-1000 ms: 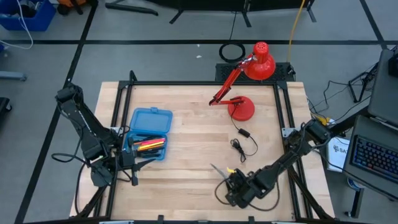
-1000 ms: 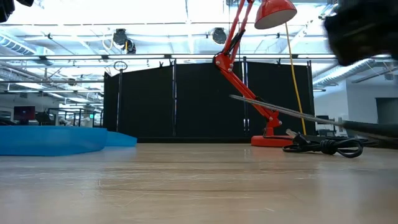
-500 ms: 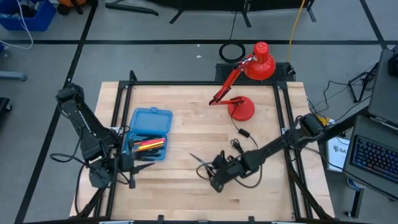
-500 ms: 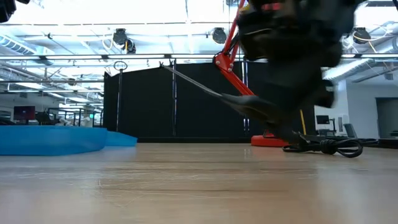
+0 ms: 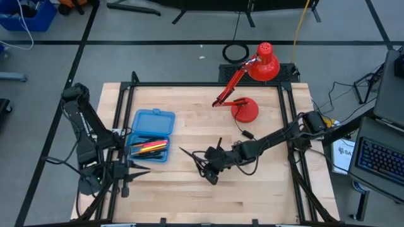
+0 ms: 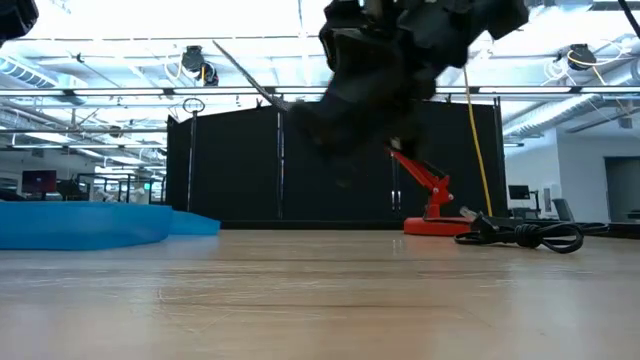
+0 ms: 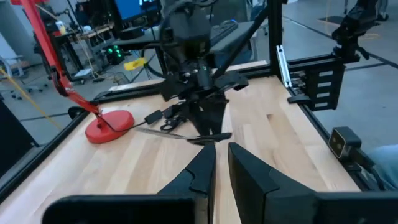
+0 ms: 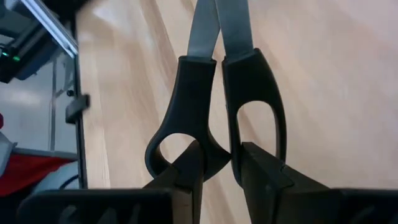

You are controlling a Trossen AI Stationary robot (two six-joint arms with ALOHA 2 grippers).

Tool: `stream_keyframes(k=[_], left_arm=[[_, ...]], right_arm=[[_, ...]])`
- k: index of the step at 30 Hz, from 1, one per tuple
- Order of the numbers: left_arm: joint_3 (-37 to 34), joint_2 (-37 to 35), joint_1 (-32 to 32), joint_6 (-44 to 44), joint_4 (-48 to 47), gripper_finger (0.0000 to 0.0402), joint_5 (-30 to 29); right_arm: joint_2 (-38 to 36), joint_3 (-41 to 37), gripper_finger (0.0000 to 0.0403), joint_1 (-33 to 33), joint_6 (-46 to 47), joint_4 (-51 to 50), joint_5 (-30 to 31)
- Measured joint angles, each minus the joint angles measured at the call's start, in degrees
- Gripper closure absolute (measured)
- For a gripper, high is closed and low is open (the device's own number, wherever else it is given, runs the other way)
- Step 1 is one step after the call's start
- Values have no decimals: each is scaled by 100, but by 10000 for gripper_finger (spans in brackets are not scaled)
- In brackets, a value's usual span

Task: Pick & place school supplies into a supply box
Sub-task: Put the black scissor into the supply box

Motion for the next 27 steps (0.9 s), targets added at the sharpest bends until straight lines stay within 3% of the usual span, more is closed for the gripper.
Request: stream_keyframes(k=[9, 14, 17, 23, 27], left_arm=[[2, 0, -252, -5, 6, 353, -252], [2, 0, -115, -285, -11, 353, -665], [2, 0, 44, -525, -13, 353, -601], [4, 0, 378, -698, 275, 353, -247], [4, 0, 775, -697, 327, 353, -367]], right_arm=[[70, 1, 333, -270, -1083, 903, 195], [103, 2, 333, -208, -1870, 1254, 1489], [103, 2, 333, -125, -2291, 1302, 2394], [103, 2, 333, -114, -2524, 1254, 3123], [103, 2, 333, -114, -2797, 1272, 3575]])
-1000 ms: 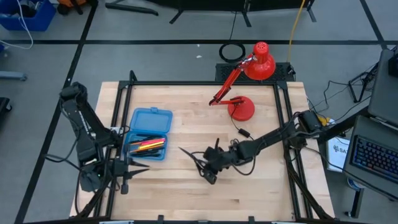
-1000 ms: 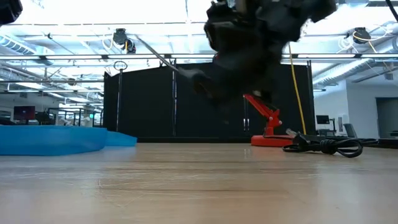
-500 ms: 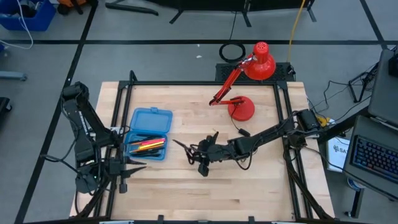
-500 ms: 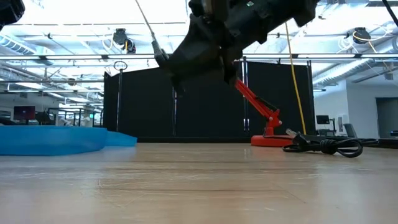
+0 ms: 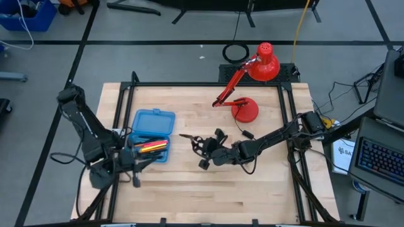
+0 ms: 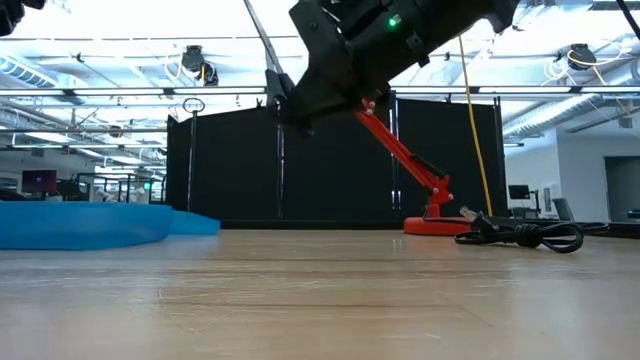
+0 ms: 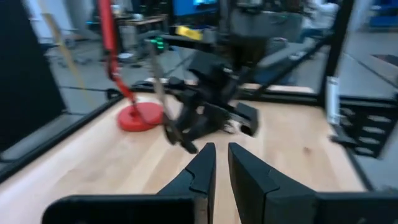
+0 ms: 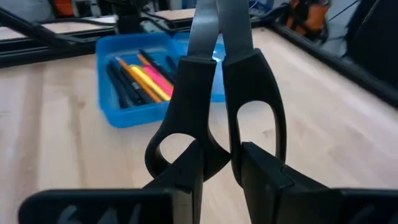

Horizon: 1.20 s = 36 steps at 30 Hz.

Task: Pick & place school supplies into a supply box
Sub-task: Put the black scissor into the supply box

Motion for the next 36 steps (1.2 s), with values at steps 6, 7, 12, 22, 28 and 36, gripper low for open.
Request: stream_keyframes(k=[6, 7, 12, 22, 28, 36], left_arm=[[0, 0, 756, 61, -2, 337, 294], [0, 0, 872, 56, 7, 329, 387], [0, 2, 1426, 174, 293, 278, 831], [0, 2, 2195, 1380, 1528, 189, 2049], [0, 2, 2682, 1749, 1624, 181, 2288], [0, 2, 3326, 1920, 1794, 183, 3070]], right_arm=[[2, 0, 333, -3, -308, 127, 225], [2, 0, 333, -7, -363, 143, 236], [5, 0, 333, -13, -537, 311, 375], [7, -2, 333, -92, -754, 575, 364], [7, -2, 333, -87, -931, 705, 348], [7, -2, 333, -116, -1014, 836, 327]])
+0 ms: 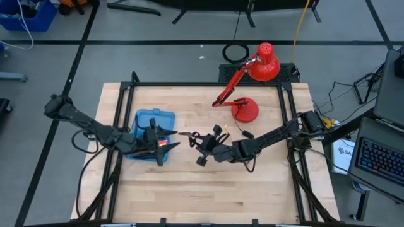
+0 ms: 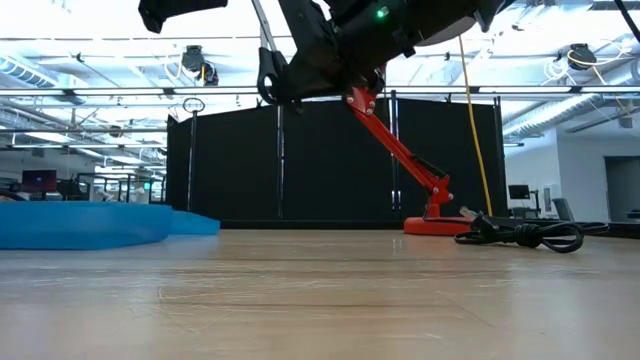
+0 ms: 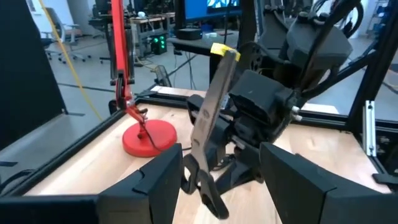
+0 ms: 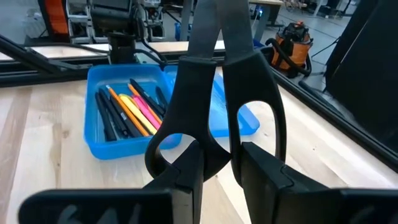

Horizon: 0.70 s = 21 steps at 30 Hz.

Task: Pick & place school supplies into a supply box
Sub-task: Put the black scissor into the supply box

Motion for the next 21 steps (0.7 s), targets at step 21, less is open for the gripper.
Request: stream_keyframes(k=[21], left_arm=[[0, 0, 876, 544, 732, 218, 1174]], right_arm=[[0, 0, 333, -44, -76, 73, -155]])
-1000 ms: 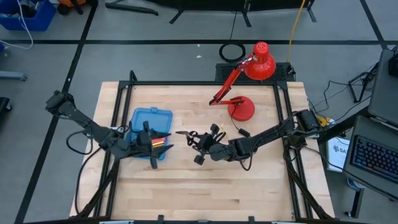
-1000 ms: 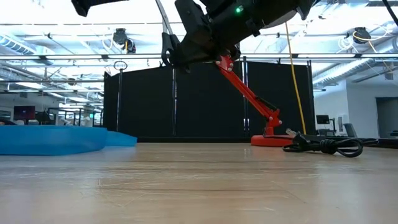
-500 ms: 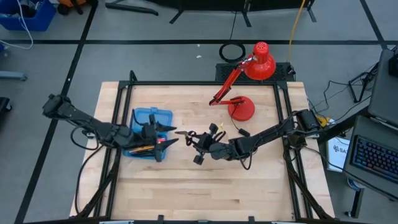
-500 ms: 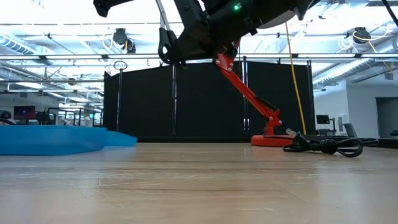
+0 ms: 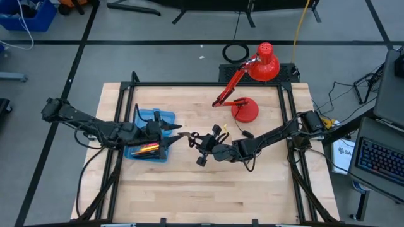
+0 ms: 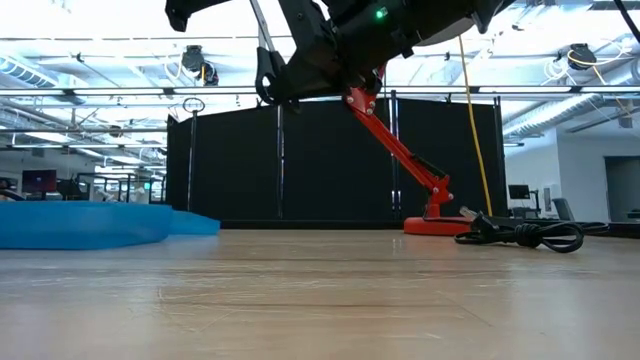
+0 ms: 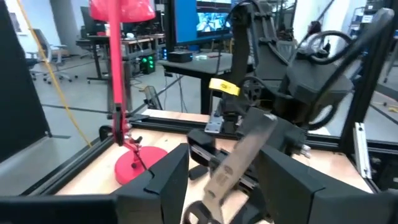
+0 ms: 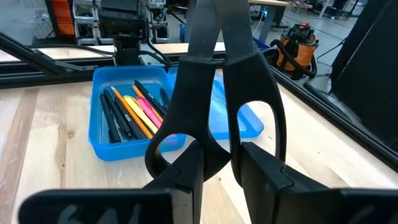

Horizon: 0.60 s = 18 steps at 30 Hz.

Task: Pick & place school supplies into a supply box
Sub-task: Put the black scissor into the supply box

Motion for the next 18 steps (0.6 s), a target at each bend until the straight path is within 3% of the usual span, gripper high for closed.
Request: stream_keyframes(k=[7, 18], left_arm=[[0, 2, 140, -18, 12, 245, 35], [-2, 2, 186, 13, 17, 321, 45]], right_arm=[[0, 0, 333, -4, 22, -32, 17], [0, 0, 333, -9, -2, -71, 28]])
